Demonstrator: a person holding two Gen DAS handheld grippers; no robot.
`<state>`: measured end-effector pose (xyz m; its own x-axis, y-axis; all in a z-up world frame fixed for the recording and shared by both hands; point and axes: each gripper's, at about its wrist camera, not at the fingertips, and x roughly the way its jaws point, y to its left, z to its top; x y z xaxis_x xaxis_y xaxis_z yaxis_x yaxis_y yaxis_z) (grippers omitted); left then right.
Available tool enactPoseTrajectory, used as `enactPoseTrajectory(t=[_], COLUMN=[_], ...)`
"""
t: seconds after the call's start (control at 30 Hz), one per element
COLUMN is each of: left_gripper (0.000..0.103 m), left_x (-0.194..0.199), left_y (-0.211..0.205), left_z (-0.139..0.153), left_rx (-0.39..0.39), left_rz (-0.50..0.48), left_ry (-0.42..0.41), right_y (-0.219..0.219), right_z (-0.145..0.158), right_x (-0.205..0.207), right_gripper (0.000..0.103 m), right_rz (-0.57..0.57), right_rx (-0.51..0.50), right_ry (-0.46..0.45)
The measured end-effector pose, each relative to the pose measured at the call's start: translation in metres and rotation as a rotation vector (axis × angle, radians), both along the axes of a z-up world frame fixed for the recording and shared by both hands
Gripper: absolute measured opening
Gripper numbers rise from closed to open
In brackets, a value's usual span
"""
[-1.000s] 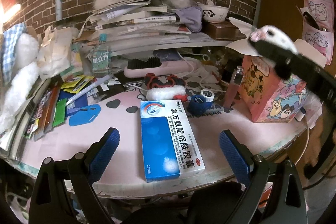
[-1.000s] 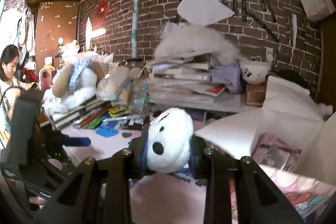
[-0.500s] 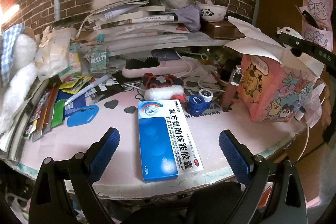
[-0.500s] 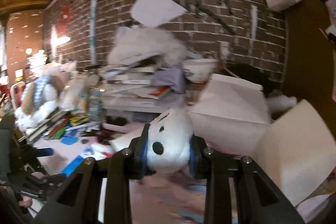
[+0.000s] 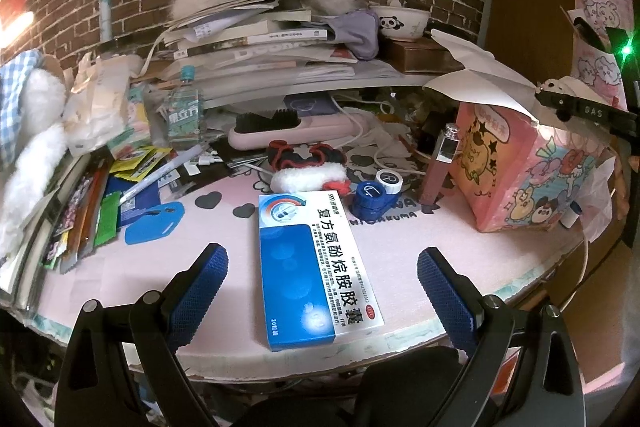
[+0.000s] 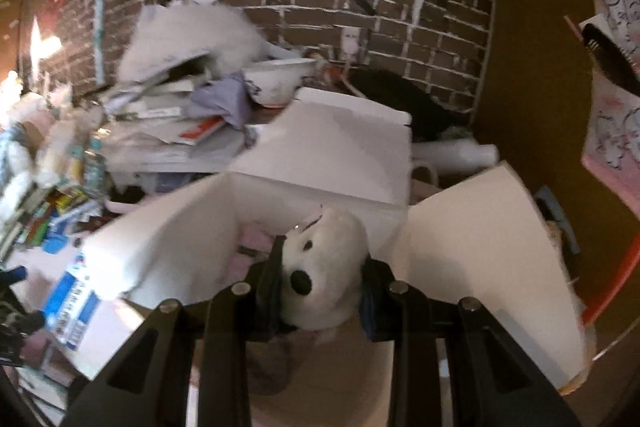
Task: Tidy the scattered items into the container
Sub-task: 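Lower the panda into the pink box and open the right gripper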
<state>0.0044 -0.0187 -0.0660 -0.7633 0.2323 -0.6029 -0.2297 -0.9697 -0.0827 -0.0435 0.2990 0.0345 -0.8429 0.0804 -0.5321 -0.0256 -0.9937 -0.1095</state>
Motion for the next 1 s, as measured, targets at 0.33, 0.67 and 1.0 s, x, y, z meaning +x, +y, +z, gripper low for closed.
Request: enactPoseTrajectory(t=[0.33, 0.67, 1.0], left_gripper=[0.095, 0.095, 0.095], left_x=[0.0, 0.0, 0.0], left_y=[0.001, 0.0, 0.0], left_z=[0.0, 0.001, 0.001], left_rx=[0.0, -0.001, 0.0], left_rz=[0.001, 0.0, 0.001], left_ry=[0.002, 0.002, 0.003], right_y=[-0.001, -0.013, -0.026], right_z=[0.0, 0.007, 0.004], right_x=[0.004, 0.013, 0.009], right_gripper=[0.053, 0.079, 0.079], right_rz=[-0.024, -0.013, 0.038], right_rx=[0.051, 0.093, 0.088], right_ry=[0.024, 0.086, 0.066])
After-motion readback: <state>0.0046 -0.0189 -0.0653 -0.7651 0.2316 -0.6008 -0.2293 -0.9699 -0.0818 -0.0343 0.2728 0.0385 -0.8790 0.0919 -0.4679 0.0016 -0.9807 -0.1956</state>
